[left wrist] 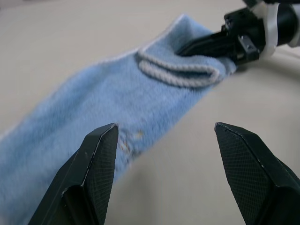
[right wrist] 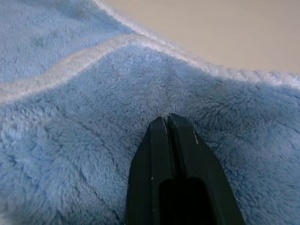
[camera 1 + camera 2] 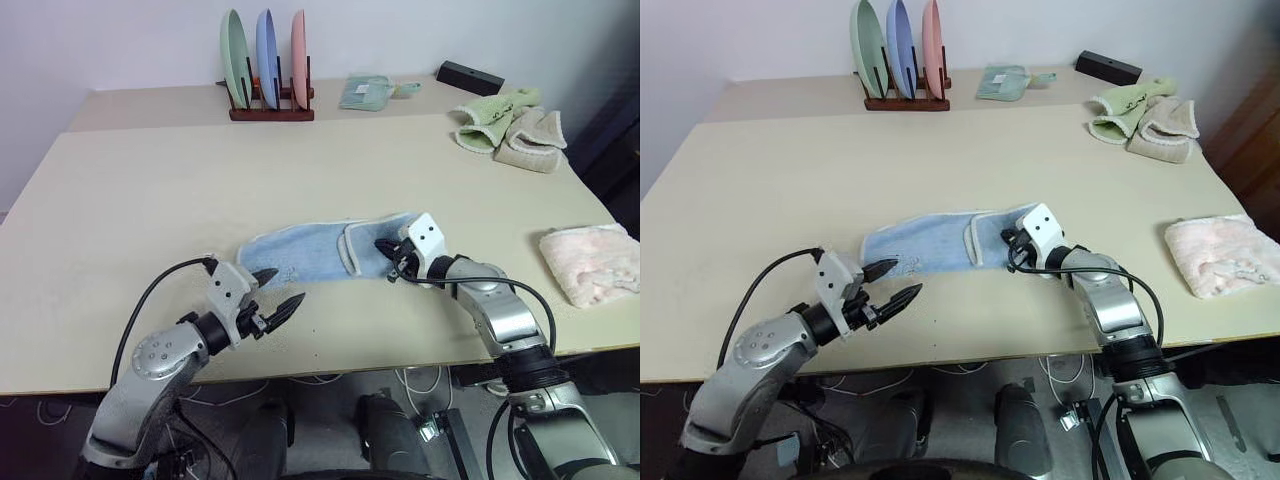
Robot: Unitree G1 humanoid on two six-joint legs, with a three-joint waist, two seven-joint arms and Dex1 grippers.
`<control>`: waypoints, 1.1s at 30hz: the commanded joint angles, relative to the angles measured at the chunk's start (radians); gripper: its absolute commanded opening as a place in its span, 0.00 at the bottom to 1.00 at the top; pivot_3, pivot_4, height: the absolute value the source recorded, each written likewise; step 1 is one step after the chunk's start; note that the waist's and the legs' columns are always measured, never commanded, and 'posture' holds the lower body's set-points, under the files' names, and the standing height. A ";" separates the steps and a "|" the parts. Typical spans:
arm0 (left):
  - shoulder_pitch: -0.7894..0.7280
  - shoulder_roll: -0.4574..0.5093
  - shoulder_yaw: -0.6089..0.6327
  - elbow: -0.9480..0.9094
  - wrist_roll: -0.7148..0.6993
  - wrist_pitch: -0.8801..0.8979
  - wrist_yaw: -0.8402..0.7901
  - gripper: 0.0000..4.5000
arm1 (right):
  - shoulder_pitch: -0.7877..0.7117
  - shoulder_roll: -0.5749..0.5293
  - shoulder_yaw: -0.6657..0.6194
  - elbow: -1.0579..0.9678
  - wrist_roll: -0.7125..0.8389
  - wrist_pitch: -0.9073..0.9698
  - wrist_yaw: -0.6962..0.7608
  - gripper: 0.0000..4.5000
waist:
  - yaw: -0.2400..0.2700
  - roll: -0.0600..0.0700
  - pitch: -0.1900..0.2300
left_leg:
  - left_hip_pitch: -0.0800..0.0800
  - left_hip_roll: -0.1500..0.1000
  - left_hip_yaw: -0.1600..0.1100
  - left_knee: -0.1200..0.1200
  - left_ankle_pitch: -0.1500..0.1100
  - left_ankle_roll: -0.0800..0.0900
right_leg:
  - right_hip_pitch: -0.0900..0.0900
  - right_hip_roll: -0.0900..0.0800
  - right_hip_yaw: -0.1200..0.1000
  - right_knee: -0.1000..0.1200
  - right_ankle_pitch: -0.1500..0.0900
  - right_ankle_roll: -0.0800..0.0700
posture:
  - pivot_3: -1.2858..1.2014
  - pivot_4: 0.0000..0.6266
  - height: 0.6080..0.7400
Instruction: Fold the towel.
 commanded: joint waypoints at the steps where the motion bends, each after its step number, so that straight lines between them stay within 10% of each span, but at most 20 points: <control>1: 0.042 -0.018 0.065 -0.077 -0.068 0.096 0.060 0.80 | -0.033 -0.058 -0.034 -0.117 0.029 -0.007 0.073 0.19 | 0.001 0.000 0.000 | 0.000 0.000 0.000 0.000 0.000 0.000 | 0.000 0.000 0.000 0.000 0.000 0.000 | 0.52 0.24 1.00; 4: 0.089 -0.086 0.138 -0.123 -0.210 0.243 0.149 1.00 | -0.055 -0.113 -0.028 -0.224 0.053 -0.003 0.150 0.48 | 0.000 0.000 0.001 | -0.001 0.000 0.000 0.000 0.000 0.000 | 0.000 0.000 0.000 0.000 0.000 0.000 | 0.52 0.24 1.00; 9: 0.068 -0.218 0.241 -0.128 -0.453 0.418 0.317 1.00 | -0.067 -0.148 -0.006 -0.339 0.085 0.011 0.233 0.99 | 0.003 0.000 0.000 | 0.000 0.000 -0.002 0.000 0.000 0.000 | 0.000 0.000 -0.002 0.000 0.000 0.000 | 0.52 0.24 1.00; 15: -0.033 -0.421 0.359 -0.039 -0.710 0.531 0.682 1.00 | -0.060 -0.142 0.035 -0.396 0.065 0.008 0.257 0.99 | 0.006 0.000 0.000 | -0.001 -0.001 -0.005 0.005 0.000 0.000 | 0.003 -0.001 -0.004 0.000 0.000 0.001 | 0.52 0.24 1.00; 29: -0.160 -0.512 0.418 0.154 -0.832 0.415 1.079 1.00 | -0.022 -0.142 0.051 -0.441 0.044 -0.001 0.239 0.99 | 0.008 0.000 0.000 | 0.004 -0.001 -0.007 0.007 0.000 0.000 | 0.012 -0.001 -0.006 -0.003 -0.003 -0.004 | 0.52 0.24 1.00; 33: -0.186 -0.495 0.420 0.166 -0.820 0.351 1.069 0.70 | -0.005 -0.145 0.053 -0.466 0.043 0.009 0.232 1.00 | 0.006 0.000 -0.001 | 0.004 -0.001 -0.007 0.006 0.000 0.000 | 0.012 -0.001 -0.006 -0.004 -0.003 -0.004 | 0.52 0.24 1.00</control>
